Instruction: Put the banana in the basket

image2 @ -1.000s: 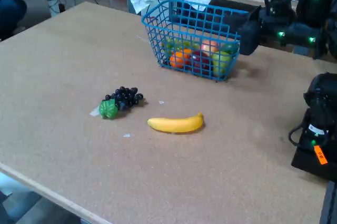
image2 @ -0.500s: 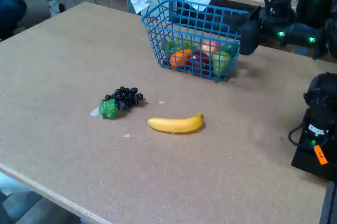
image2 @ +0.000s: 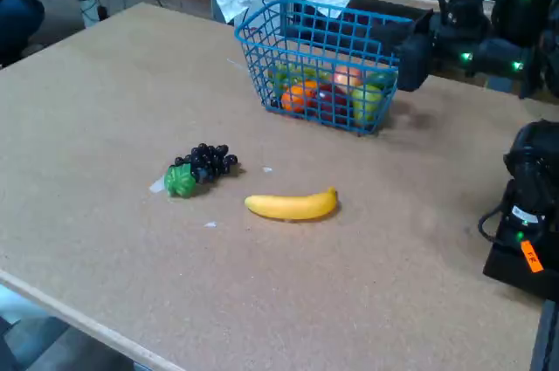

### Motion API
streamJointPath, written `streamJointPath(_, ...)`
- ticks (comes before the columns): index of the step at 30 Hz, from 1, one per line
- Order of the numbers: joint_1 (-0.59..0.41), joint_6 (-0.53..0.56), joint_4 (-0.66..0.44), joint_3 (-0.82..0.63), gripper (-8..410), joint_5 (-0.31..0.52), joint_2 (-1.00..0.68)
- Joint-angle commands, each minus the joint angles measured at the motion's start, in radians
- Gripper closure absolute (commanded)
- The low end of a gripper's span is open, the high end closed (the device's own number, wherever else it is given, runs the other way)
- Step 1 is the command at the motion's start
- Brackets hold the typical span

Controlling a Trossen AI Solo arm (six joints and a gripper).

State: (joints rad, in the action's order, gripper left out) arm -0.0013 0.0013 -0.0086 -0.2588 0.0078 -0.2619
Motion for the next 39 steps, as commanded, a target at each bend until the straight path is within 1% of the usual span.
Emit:
streamJointPath(1, 0.000, -0.002, 0.005, -0.001, 402, -0.001, 0.000)
streamJointPath(27, 0.000, -0.005, 0.006, -0.001, 402, 0.000, 0.000)
streamJointPath(33, 0.000, -0.001, 0.027, -0.001, 402, 0.000, 0.000)
streamJointPath(35, 0.000, 0.033, 0.027, -0.001, 402, -0.001, 0.000)
streamJointPath(38, 0.000, 0.207, 0.029, -0.001, 402, -0.002, 0.000)
streamJointPath(39, 0.000, 0.233, 0.041, -0.001, 402, -0.001, 0.000)
